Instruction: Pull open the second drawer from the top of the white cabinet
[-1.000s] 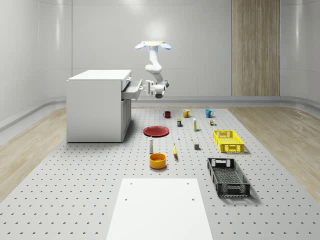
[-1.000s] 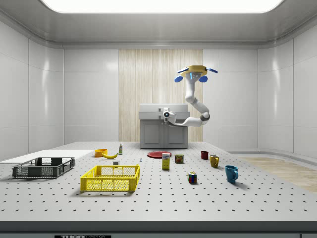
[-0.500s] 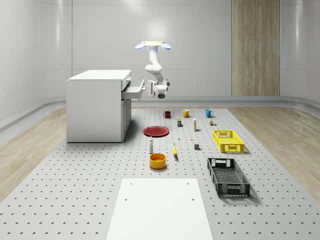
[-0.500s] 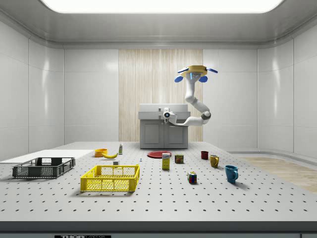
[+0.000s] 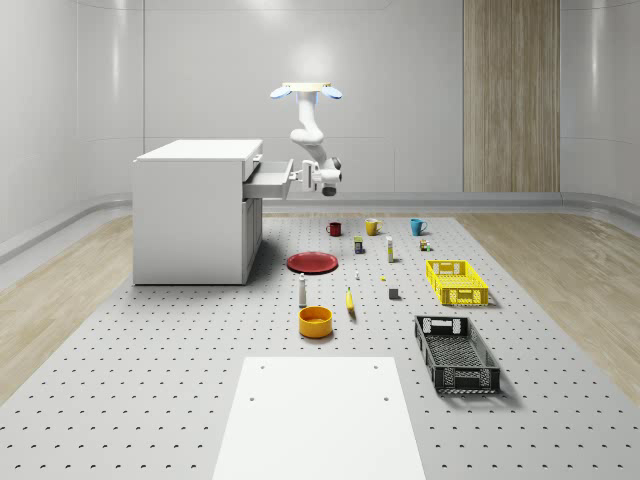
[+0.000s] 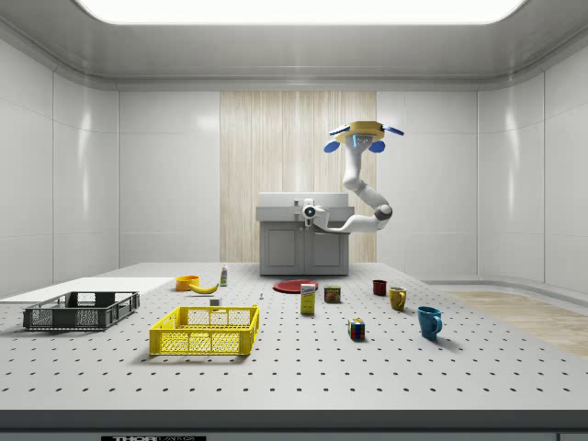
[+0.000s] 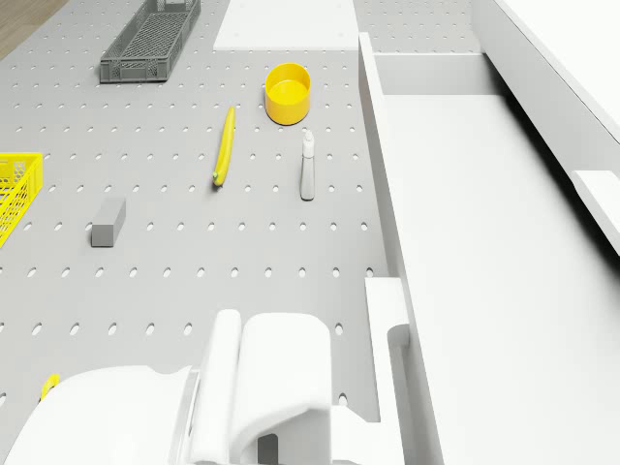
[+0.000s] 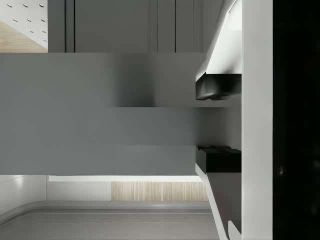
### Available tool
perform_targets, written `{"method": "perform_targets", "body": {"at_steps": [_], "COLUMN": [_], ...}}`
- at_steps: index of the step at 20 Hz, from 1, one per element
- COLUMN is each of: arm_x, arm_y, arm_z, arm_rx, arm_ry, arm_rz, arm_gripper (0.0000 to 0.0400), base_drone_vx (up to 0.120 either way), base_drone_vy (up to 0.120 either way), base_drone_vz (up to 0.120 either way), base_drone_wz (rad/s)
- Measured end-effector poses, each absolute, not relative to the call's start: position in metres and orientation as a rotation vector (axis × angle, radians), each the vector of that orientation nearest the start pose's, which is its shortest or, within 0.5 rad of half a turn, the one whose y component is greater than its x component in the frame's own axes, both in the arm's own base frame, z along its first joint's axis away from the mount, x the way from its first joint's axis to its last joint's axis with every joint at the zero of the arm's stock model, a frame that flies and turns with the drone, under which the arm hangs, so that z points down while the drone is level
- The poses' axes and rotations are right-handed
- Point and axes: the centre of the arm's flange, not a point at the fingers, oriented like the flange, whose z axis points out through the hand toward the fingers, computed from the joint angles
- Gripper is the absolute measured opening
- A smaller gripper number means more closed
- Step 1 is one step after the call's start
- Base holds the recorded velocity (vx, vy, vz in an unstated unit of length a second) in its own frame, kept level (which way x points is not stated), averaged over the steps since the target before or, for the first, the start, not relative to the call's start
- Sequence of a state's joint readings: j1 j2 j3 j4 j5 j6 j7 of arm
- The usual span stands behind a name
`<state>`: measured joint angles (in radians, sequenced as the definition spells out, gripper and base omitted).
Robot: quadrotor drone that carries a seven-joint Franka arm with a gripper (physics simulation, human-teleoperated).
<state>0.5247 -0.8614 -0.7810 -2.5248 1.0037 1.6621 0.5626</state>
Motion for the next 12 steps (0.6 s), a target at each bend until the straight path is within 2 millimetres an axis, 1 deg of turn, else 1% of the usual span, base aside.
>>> {"method": "perform_targets", "body": {"at_steps": [2,3,4,5,6,7,8,9,11,12], "arm_x": [0.333,0.333,0.333,0.331,0.329,0.329,0.328,0.329,0.33,0.331], "arm_y": [-0.058,-0.06,-0.062,-0.065,-0.067,-0.068,-0.068,-0.069,-0.069,-0.069], "arm_z": [0.546,0.546,0.546,0.553,0.559,0.559,0.56,0.558,0.554,0.553], "arm_rx": [-1.491,-1.491,-1.49,-1.484,-1.472,-1.465,-1.464,-1.467,-1.472,-1.474], "arm_ry": [0.612,0.614,0.614,0.643,0.668,0.666,0.669,0.661,0.646,0.64], "arm_rz": [0.61,0.612,0.612,0.639,0.664,0.665,0.67,0.661,0.646,0.641], "arm_gripper": [0.0132,0.0133,0.0128,0.0138,0.0167,0.0171,0.02,0.0222,0.0253,0.0263], "base_drone_vx": [0.0,0.0,0.0,0.0,0.0,0.0,0.0,0.0,0.0,0.0], "base_drone_vy": [0.0,0.12,0.04,0.0,0.0,0.0,0.0,0.0,0.0,0.12], "base_drone_vz": [0.0,0.0,0.0,0.0,0.0,0.0,0.0,0.0,0.0,0.0], "base_drone_wz": [0.0,0.0,0.0,0.0,0.0,0.0,0.0,0.0,0.0,0.0]}}
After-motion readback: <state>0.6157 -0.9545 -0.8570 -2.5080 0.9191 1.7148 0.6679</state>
